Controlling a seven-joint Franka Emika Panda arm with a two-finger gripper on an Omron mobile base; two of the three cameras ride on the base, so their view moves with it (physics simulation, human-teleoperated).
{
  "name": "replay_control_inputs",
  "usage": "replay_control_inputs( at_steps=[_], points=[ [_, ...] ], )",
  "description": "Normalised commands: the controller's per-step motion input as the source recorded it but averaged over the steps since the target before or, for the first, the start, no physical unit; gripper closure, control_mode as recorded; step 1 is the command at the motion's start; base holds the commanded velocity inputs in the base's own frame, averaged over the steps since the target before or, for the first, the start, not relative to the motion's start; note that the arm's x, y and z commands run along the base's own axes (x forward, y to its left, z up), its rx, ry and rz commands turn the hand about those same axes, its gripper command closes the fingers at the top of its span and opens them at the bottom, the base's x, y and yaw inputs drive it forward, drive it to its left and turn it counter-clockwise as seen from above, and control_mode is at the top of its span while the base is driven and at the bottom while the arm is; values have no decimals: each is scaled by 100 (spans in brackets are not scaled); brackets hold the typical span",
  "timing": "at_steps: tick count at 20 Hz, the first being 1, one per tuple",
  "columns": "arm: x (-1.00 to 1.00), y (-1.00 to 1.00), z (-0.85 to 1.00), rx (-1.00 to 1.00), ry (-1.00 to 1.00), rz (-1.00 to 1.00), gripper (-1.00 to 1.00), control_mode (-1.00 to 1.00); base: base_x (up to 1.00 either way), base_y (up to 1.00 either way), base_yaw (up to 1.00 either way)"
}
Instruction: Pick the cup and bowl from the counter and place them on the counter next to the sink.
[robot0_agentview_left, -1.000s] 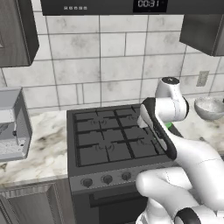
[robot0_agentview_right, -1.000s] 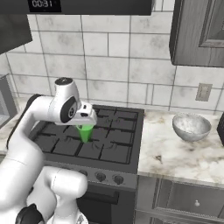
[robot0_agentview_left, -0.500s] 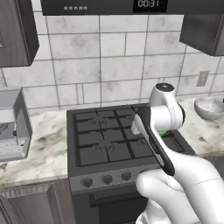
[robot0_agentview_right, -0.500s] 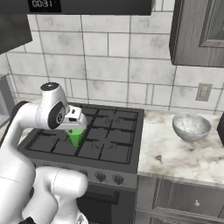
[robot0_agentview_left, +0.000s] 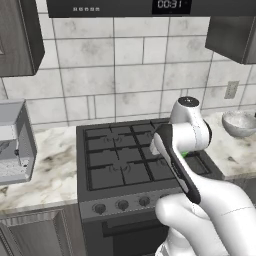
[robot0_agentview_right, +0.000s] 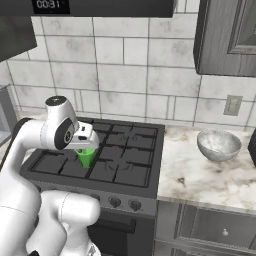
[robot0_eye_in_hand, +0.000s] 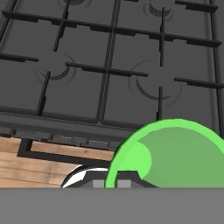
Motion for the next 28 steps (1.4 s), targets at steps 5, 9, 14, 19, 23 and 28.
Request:
replay_control_inputs(
  at_steps=[5, 9, 14, 19, 23, 28],
  points=[
    [0, 0, 0, 0, 0, 0, 100, 100, 0, 0, 0],
    [0, 0, 0, 0, 0, 0, 100, 100, -71, 15, 0],
    [0, 0, 0, 0, 0, 0, 100, 100, -62, 7, -2],
    [0, 0, 0, 0, 0, 0, 100, 100, -30, 5, 20],
    [0, 0, 0, 0, 0, 0, 100, 100, -74, 22, 76],
    [0, 0, 0, 0, 0, 0, 100, 100, -42, 38, 83]
  ],
)
